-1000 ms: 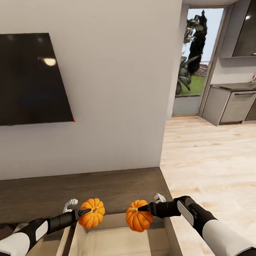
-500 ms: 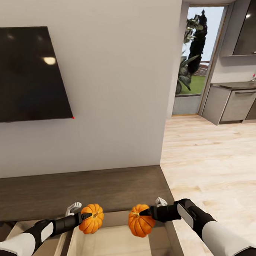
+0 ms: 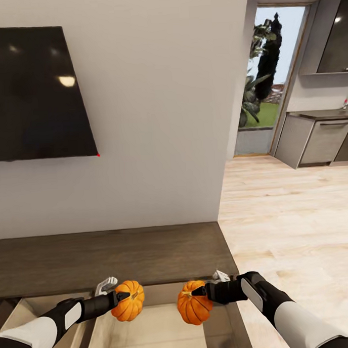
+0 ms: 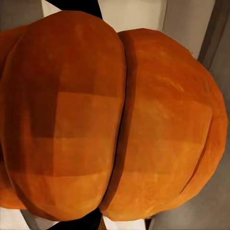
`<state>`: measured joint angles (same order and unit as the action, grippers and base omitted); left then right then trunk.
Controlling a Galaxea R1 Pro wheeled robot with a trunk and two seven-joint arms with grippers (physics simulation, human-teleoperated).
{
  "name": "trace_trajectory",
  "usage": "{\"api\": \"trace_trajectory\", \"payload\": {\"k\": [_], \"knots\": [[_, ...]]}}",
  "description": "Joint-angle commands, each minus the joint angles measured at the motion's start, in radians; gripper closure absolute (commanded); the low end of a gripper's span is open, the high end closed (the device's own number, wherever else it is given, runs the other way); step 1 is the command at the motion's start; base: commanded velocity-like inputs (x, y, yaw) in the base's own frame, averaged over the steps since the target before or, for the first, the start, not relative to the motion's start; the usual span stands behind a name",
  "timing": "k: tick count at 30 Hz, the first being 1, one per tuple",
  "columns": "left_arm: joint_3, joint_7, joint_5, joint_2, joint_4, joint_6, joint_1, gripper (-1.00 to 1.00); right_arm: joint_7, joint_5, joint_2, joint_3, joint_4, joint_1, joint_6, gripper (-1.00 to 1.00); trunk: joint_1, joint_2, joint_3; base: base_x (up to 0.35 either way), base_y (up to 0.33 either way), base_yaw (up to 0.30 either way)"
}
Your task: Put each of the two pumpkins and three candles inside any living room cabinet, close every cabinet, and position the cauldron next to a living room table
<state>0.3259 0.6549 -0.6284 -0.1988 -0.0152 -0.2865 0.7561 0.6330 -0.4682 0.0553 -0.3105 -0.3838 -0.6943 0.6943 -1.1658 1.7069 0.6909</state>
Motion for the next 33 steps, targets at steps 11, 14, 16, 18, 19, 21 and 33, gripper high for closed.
{"api": "trace_trajectory", "payload": {"k": [11, 14, 16, 18, 19, 21, 33], "knots": [[-0.001, -0.001, 0.0, 0.005, 0.0, -0.002, -0.002, 1.0, -0.052, -0.004, 0.0, 0.001, 0.023, 0.005, -0.048, 1.0, -0.042, 0.077, 0.035, 0.0, 0.0, 0.0], [-0.001, -0.001, -0.001, 0.01, 0.0, -0.002, -0.005, 1.0, -0.082, -0.004, 0.0, -0.001, 0.048, 0.005, -0.071, 1.0, -0.054, 0.098, 0.044, 0.0, 0.0, 0.0], [-0.001, -0.001, 0.0, 0.012, 0.0, -0.002, -0.006, 1.0, -0.09, -0.003, 0.0, -0.001, 0.056, 0.006, -0.077, 1.0, -0.061, 0.112, 0.05, 0.0, 0.0, 0.0], [-0.001, -0.001, 0.0, 0.013, 0.0, -0.002, -0.006, 1.0, -0.092, -0.003, 0.0, -0.001, 0.059, 0.006, -0.079, 1.0, -0.069, 0.126, 0.056, 0.0, 0.0, 0.0], [-0.001, -0.001, -0.001, 0.013, 0.0, -0.002, -0.006, 1.0, -0.093, -0.002, 0.0, -0.001, 0.059, 0.006, -0.08, 1.0, -0.073, 0.133, 0.06, 0.0, 0.0, 0.0], [-0.001, -0.001, -0.001, 0.013, 0.0, -0.002, -0.006, 1.0, -0.093, -0.001, 0.0, -0.001, 0.06, 0.006, -0.082, 1.0, -0.081, 0.147, 0.066, 0.0, 0.0, 0.0], [-0.001, -0.001, -0.001, 0.016, 0.0, -0.002, -0.006, 1.0, -0.083, 0.004, 0.0, -0.005, 0.054, 0.006, -0.13, 1.0, -0.127, 0.231, 0.103, 0.0, 0.0, 0.0]]}}
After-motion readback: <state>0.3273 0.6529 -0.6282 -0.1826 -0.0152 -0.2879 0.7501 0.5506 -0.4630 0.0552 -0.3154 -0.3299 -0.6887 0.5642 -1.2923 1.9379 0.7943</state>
